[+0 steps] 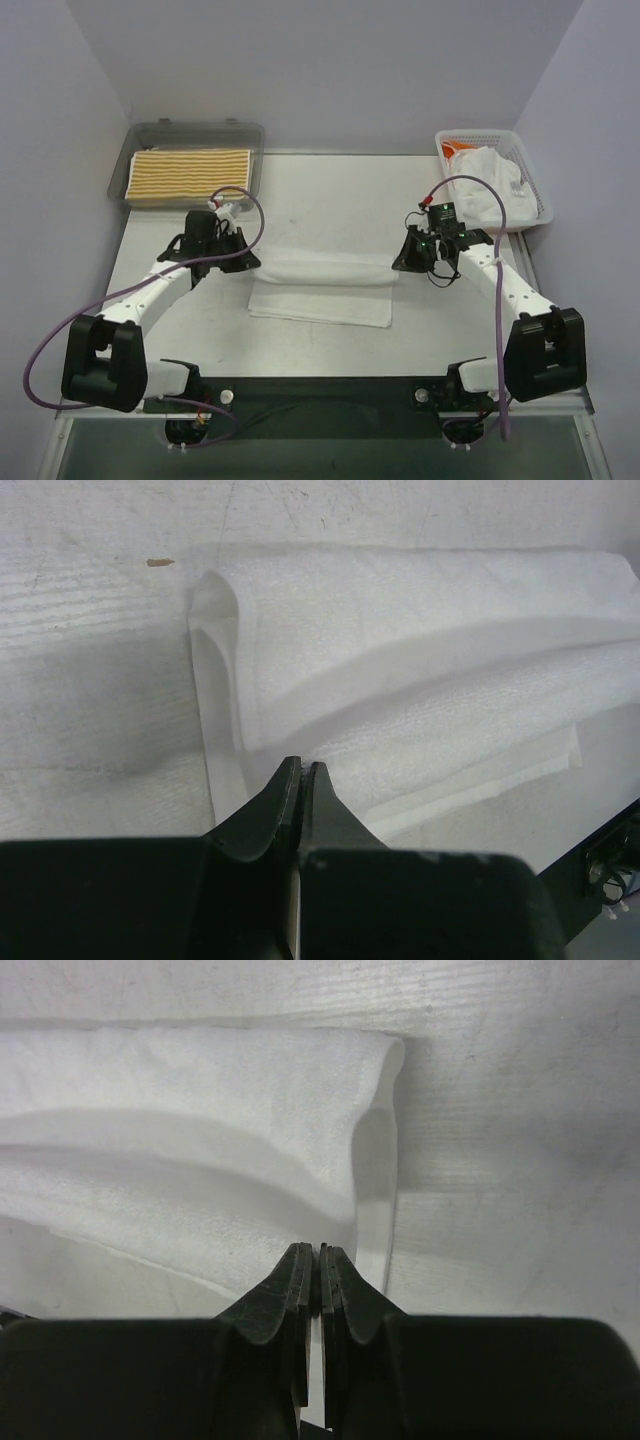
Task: Fold and stack the towels
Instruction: Fold the towel, then smooth out wrinkles on the folded towel, then neatly place the folded towel into the bin
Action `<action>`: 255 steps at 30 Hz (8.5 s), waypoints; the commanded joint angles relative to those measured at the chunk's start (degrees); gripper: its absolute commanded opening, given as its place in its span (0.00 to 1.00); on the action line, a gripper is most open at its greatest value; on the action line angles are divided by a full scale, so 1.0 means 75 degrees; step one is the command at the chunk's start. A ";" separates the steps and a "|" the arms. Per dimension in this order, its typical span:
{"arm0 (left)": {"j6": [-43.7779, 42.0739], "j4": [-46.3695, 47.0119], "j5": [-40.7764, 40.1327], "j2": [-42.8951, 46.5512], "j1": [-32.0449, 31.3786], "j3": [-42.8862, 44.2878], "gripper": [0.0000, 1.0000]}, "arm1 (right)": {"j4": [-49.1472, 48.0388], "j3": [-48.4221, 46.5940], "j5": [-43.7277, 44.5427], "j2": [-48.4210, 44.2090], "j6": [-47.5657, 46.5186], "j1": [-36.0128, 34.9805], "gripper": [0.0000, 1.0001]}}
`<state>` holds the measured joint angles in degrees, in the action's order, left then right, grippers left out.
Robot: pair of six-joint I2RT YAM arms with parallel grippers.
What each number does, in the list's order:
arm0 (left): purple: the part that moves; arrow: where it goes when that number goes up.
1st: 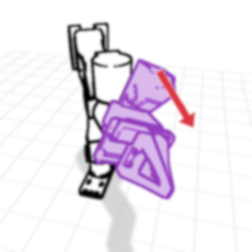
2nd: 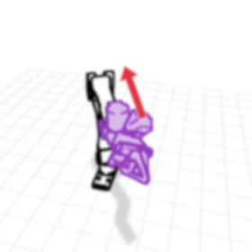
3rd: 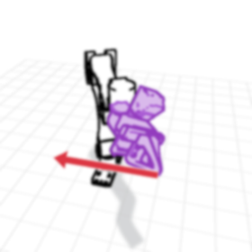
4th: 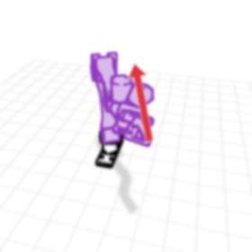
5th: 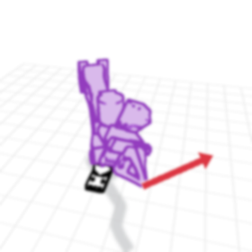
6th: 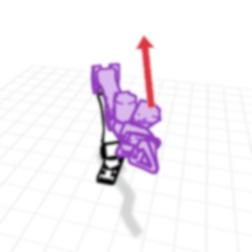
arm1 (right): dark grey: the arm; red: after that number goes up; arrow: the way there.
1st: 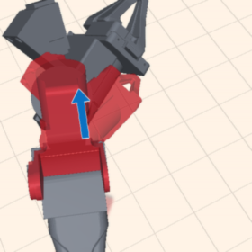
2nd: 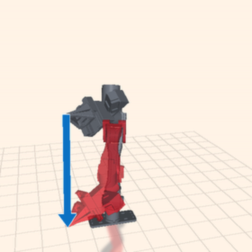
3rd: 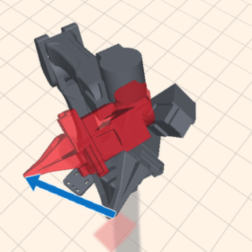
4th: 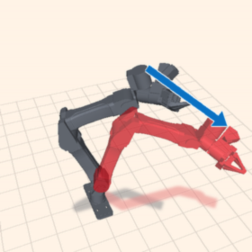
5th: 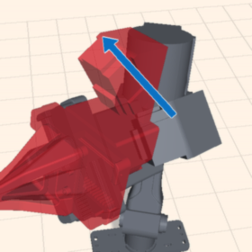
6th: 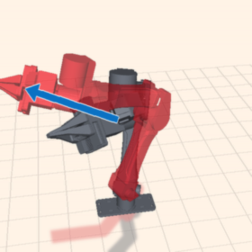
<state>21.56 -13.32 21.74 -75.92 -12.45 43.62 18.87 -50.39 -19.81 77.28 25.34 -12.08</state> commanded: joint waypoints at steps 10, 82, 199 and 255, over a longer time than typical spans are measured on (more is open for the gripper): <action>0.0347 -0.0204 -0.0355 0.1404 0.0007 -0.0307 0.00 | 0.0401 0.0109 -0.0217 -0.0928 0.0605 -0.0218 0.00; 0.1566 -0.1846 -0.1703 0.2297 -0.1081 0.0032 0.72 | 0.0370 -0.0229 -0.0029 -0.0906 0.1050 -0.0827 0.43; 0.0945 -0.1693 -0.3918 0.3115 0.1845 -0.0976 0.88 | 0.1455 -0.5678 0.3509 0.5176 -0.1200 -0.7483 0.73; 0.4988 0.3745 -0.2277 0.0867 -0.1444 -0.2886 0.97 | -0.2458 -0.1286 0.2443 0.3010 -0.0531 -0.6382 0.00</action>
<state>58.92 11.53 4.34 -66.83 -20.88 20.32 2.33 -60.97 -0.34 103.13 20.88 -59.92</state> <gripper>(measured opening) 0.974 0.097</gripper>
